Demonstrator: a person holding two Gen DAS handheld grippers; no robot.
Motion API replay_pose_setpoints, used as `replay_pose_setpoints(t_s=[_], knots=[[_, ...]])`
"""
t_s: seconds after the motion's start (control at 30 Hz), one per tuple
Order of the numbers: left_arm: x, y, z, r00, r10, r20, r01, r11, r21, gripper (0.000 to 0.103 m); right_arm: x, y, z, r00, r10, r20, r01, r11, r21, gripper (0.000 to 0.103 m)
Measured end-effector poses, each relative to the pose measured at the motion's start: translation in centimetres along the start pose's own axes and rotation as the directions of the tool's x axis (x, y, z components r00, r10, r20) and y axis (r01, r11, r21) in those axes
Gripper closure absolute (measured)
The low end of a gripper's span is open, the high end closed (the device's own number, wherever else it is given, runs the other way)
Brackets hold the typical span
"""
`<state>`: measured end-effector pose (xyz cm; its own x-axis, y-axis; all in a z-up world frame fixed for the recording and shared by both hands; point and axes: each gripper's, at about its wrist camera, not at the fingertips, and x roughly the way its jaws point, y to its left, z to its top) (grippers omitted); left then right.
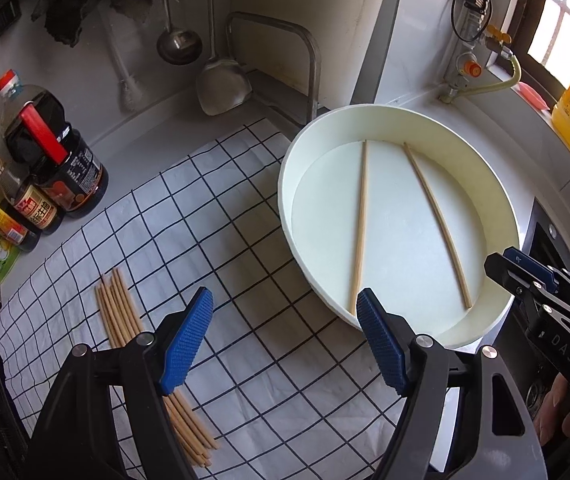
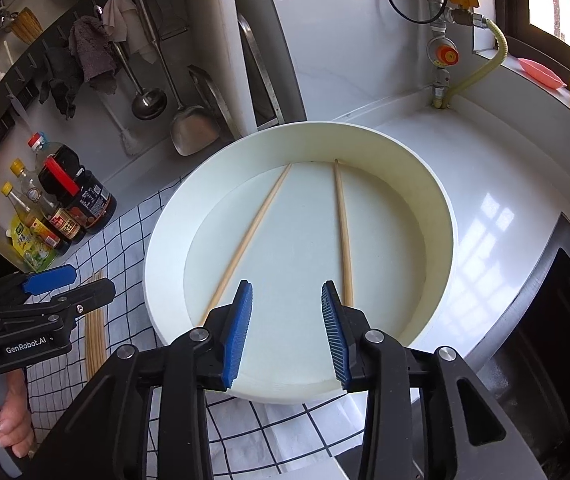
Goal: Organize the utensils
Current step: 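Move both open grippers back over the remaining chopsticks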
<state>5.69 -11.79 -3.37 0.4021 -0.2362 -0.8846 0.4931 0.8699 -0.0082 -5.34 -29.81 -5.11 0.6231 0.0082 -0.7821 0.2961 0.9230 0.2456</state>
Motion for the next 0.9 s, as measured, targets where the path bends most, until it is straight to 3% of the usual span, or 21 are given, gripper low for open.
replay_pose_setpoints(t_s=[0.67,0.9], knots=[[-2.8,8.3,-5.5,0.999,0.052,0.006,-0.051,0.987,-0.151,0.030,1.3,8.7,-3.4,0.995,0.059,-0.076,-0.068,0.991,-0.116,0.066],[-2.9,11.7,-8.0,0.998,0.064,0.007,-0.061,0.976,-0.208,0.030,2.2,12.3,-4.2,0.993,0.059,-0.102,-0.077,0.981,-0.180,0.061]])
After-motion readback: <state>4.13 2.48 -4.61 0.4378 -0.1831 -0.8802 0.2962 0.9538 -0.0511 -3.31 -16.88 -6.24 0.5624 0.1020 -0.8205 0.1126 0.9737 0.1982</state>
